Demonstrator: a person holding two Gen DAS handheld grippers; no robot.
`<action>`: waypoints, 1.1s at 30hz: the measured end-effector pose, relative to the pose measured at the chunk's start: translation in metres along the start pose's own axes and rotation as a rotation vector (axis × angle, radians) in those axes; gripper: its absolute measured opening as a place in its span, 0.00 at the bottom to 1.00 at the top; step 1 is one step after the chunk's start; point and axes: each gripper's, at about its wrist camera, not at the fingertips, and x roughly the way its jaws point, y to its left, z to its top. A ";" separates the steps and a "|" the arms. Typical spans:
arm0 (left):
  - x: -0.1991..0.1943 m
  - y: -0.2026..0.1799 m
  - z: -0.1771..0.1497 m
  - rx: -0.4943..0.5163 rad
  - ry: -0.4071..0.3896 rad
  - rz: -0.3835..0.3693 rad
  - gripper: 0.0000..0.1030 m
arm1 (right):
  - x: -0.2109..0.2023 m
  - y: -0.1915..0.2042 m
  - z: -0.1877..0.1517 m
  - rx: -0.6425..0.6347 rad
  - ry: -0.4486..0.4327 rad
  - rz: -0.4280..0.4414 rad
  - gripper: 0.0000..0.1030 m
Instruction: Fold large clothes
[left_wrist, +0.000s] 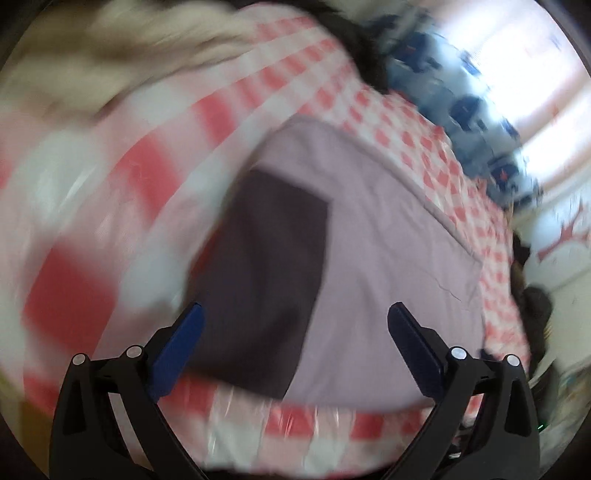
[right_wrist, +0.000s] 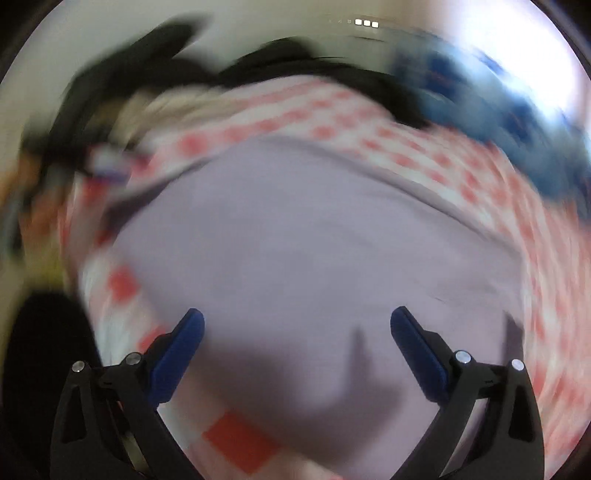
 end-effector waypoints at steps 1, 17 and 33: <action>-0.003 0.010 -0.008 -0.034 0.014 -0.009 0.93 | 0.011 0.022 0.004 -0.074 0.015 -0.024 0.95; 0.068 0.019 -0.044 -0.192 0.104 -0.202 0.93 | 0.070 -0.041 0.022 0.493 0.048 0.090 0.95; 0.105 0.003 -0.020 -0.224 -0.006 -0.160 0.93 | -0.076 -0.206 -0.231 1.472 0.004 0.272 0.95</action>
